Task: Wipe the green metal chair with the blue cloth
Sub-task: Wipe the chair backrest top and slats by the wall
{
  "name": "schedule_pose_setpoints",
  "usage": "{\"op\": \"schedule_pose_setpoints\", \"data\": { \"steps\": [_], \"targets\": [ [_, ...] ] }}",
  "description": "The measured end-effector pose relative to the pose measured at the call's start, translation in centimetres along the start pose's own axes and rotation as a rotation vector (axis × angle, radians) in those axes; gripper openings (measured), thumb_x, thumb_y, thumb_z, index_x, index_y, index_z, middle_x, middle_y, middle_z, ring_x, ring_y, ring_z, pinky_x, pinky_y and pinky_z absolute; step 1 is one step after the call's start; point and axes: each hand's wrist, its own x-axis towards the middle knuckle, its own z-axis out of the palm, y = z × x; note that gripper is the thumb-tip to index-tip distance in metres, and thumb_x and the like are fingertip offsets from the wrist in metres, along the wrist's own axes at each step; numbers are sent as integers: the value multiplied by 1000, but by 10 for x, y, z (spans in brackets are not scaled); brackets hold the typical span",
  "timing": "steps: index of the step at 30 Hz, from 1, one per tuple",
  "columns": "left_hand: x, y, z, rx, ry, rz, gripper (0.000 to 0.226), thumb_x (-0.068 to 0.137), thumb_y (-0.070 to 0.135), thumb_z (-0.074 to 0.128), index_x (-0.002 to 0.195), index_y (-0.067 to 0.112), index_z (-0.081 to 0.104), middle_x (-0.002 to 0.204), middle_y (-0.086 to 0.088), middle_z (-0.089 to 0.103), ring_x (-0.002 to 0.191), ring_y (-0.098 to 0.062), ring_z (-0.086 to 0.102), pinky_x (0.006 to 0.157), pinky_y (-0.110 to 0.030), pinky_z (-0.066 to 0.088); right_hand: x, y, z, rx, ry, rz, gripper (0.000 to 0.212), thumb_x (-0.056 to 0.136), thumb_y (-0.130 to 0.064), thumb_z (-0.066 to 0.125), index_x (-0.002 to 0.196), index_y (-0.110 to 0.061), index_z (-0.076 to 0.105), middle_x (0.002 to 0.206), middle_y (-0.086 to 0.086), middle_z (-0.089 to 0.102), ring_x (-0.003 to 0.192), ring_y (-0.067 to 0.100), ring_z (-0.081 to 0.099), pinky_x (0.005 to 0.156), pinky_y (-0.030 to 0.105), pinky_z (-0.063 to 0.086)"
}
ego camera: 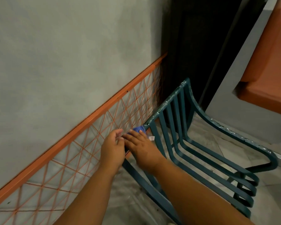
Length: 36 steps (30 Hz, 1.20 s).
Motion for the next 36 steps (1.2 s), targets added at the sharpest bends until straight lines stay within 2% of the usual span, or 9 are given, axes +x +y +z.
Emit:
{"op": "schedule_pose_setpoints", "data": {
  "steps": [4, 8, 11, 13, 17, 20, 24, 29, 36],
  "targets": [
    [2, 2, 18, 35, 71, 35, 33, 97, 15, 46, 129, 22, 51, 132, 0, 55, 118, -16, 53, 95, -32, 46, -8, 28, -18, 37, -35, -103, 70, 80, 8, 53, 144, -16, 38, 151, 5, 37, 144, 25, 21, 118, 43, 9],
    [9, 4, 32, 65, 150, 57, 33, 97, 13, 45, 129, 21, 51, 133, 2, 54, 121, -14, 50, 93, -25, 39, 2, 43, -28, 181, 148, 63, 59, 80, 5, 60, 135, -16, 52, 140, 6, 52, 133, 24, 43, 110, 42, 35],
    [17, 8, 40, 121, 199, 89, 33, 98, 12, 42, 128, 20, 52, 132, 1, 54, 122, -16, 49, 91, -23, 36, -5, 42, -42, 566, 260, 333, 45, 95, -2, 47, 138, -17, 47, 139, 2, 50, 125, 8, 44, 110, 23, 33],
    [24, 10, 45, 187, 197, 140, 33, 98, 12, 42, 128, 17, 52, 131, -2, 54, 120, -18, 49, 90, -22, 35, -10, 48, -52, 776, 354, 497, 41, 99, -9, 43, 139, -21, 45, 138, -1, 50, 124, 8, 46, 108, 30, 39],
    [40, 11, 54, 275, 192, 235, 32, 98, 13, 41, 127, 15, 53, 128, -5, 54, 117, -18, 49, 91, -21, 34, -3, 59, -60, 657, 515, 595, 44, 96, -19, 54, 139, -20, 42, 140, -5, 45, 125, 4, 43, 100, 8, 36],
    [50, 10, 62, 269, 193, 243, 32, 97, 14, 41, 127, 11, 53, 127, -8, 54, 115, -20, 50, 92, -24, 37, 14, 55, -53, 460, 307, 352, 48, 94, -26, 55, 139, -15, 44, 152, 1, 34, 136, 12, 33, 112, 26, 29],
    [54, 5, 66, 260, 196, 207, 33, 94, 5, 41, 124, 10, 54, 125, -8, 55, 112, -19, 52, 89, -21, 36, 19, 68, -31, 111, 38, 120, 52, 94, -39, 41, 142, -19, 42, 150, 1, 39, 142, 19, 26, 117, 51, 15],
    [53, 1, 68, 276, 170, 254, 30, 98, 12, 40, 124, 14, 54, 126, -4, 54, 114, -13, 50, 91, -18, 33, 13, 89, -32, -60, 91, 291, 55, 99, -39, 35, 150, -35, 14, 155, -4, 24, 146, 17, 9, 111, 61, -12],
    [54, 1, 68, 196, 181, 239, 28, 99, 12, 39, 120, 11, 58, 120, -5, 58, 107, -8, 48, 89, -18, 33, 1, 106, -29, -22, 55, 50, 50, 92, -34, 49, 140, -37, 39, 152, -6, 32, 146, 17, 13, 112, 65, 2]
  ]
}}
